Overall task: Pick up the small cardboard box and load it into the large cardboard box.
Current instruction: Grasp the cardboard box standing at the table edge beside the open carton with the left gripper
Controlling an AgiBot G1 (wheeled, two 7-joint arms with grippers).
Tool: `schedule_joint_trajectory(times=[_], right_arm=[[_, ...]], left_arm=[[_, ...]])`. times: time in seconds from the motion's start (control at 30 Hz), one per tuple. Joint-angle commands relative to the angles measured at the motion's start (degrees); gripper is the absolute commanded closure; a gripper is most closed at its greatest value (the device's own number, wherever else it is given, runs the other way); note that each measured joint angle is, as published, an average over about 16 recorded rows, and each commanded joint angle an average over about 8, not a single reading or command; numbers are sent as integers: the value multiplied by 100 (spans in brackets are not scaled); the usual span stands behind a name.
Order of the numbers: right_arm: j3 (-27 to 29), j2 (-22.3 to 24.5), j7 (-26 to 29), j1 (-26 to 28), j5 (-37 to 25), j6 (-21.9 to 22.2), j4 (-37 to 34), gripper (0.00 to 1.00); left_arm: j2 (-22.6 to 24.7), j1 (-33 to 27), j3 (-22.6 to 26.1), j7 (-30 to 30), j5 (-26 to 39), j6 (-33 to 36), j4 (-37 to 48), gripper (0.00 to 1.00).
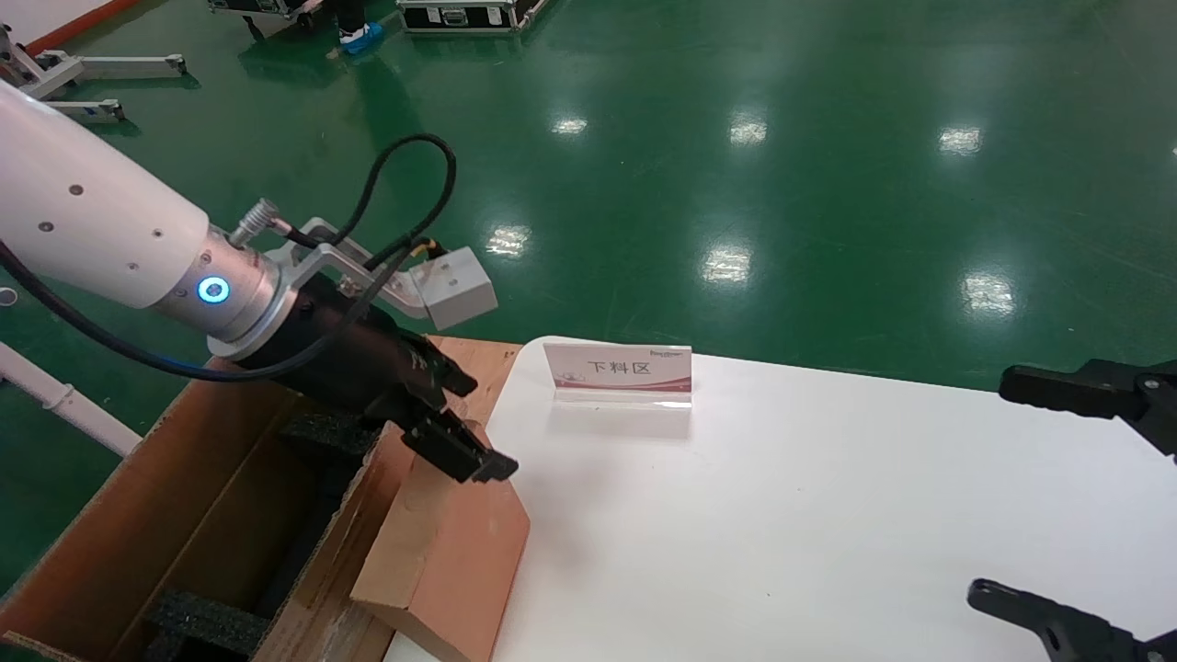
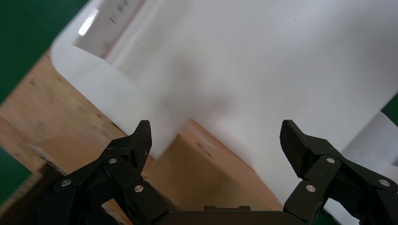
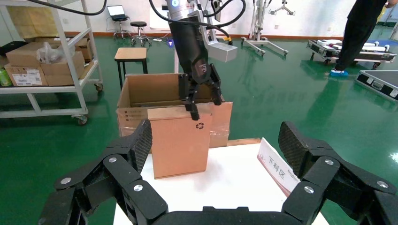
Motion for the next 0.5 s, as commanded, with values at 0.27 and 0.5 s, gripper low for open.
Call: schedule_joint_trajectory(times=[0.27,0.5], right_arm=[[-4,2,-2,1,3,2,0,0],[-7,3,-3,1,5,3,0,0]], left_arm=[[19,-556,981,-439,-502,-4,12,0],[147,-1122,1699,-660,-505,-8,10,0]])
